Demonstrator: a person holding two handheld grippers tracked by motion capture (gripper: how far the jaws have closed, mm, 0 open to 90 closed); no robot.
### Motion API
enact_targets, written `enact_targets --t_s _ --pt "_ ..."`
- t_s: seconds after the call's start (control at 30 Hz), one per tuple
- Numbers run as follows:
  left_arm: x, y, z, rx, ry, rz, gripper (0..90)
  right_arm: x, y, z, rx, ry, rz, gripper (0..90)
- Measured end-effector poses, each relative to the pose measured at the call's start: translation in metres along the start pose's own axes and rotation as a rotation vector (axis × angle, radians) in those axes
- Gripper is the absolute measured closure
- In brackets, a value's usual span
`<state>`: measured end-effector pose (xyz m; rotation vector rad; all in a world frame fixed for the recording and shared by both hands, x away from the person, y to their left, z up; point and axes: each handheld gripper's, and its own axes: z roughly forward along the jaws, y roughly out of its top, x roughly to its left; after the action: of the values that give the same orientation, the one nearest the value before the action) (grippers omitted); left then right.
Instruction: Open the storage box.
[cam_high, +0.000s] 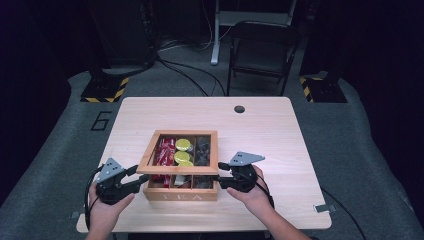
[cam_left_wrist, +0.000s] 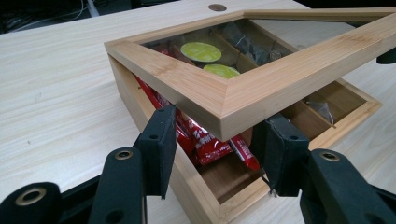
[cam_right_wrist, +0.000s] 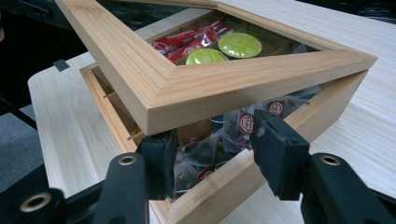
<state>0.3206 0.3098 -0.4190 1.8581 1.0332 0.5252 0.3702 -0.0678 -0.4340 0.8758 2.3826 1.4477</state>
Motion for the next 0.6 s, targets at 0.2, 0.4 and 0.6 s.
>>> enact_targets --t_s 0.2,0.4,0.6 --pt "0.0 0.003 0.0 -0.002 0.0 -0.009 50.2 -0.005 0.008 0.003 0.014 -0.012 -0.016 48.9" --pt "0.004 0.011 -0.001 0.002 -0.015 -0.016 49.9 -0.01 0.012 0.008 0.01 -0.034 -0.041 49.0" --pt "0.005 0.018 -0.002 -0.003 -0.016 -0.017 49.9 -0.016 0.015 0.009 -0.013 -0.047 -0.036 49.2"
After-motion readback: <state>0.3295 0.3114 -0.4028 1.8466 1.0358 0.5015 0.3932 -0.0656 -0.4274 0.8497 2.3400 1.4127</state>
